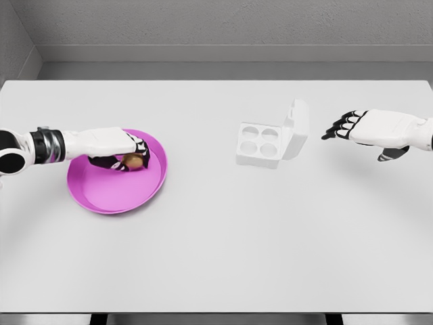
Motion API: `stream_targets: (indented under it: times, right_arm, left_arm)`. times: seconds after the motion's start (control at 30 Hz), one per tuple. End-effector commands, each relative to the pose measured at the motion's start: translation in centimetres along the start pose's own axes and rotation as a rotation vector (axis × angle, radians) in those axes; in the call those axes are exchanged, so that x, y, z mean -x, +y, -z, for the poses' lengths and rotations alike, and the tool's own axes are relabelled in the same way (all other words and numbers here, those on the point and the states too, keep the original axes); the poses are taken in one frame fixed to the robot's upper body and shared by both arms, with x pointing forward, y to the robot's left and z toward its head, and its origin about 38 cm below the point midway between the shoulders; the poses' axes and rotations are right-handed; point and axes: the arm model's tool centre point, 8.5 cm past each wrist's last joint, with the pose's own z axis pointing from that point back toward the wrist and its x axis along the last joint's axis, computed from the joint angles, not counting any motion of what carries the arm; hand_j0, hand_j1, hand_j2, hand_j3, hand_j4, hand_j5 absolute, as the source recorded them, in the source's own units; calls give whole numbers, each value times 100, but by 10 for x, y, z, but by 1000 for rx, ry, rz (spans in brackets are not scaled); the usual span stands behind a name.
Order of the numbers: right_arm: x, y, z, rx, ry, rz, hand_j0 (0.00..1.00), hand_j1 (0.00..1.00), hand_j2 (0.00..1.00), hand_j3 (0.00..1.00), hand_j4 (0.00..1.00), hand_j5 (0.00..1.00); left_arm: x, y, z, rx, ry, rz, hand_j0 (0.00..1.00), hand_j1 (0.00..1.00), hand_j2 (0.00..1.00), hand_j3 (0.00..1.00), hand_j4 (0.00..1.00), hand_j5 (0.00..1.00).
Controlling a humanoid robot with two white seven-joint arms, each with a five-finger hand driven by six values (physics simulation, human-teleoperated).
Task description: Pack egg into the box and close the box lid
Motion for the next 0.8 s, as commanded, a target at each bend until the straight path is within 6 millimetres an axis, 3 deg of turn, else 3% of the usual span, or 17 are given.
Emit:
stream_targets:
  times: [0.0, 0.23, 0.4, 0.77]
  right_arm:
    - [0, 0, 0, 2, 1, 4, 100, 100, 100, 100, 100, 100]
    - [0, -1, 0, 3, 0, 2, 100, 100, 100, 100, 100, 100]
    - [1, 0, -2, 1, 3, 3, 100, 100, 100, 100, 100, 100]
    - [-4, -13, 9, 36, -17, -5, 100, 100, 100, 100, 100, 100]
  left_arm:
    - [1, 1, -2, -8, 1, -8, 44, 44, 44, 44, 44, 44]
    - [-5, 15, 0, -37, -19, 14, 42, 42, 42, 42, 42, 42]
    - [-19, 37, 10, -79, -64, 41, 41, 41, 41, 41, 41, 41]
    - [-52, 64, 54, -131, -169, 59, 41, 41, 41, 41, 41, 41]
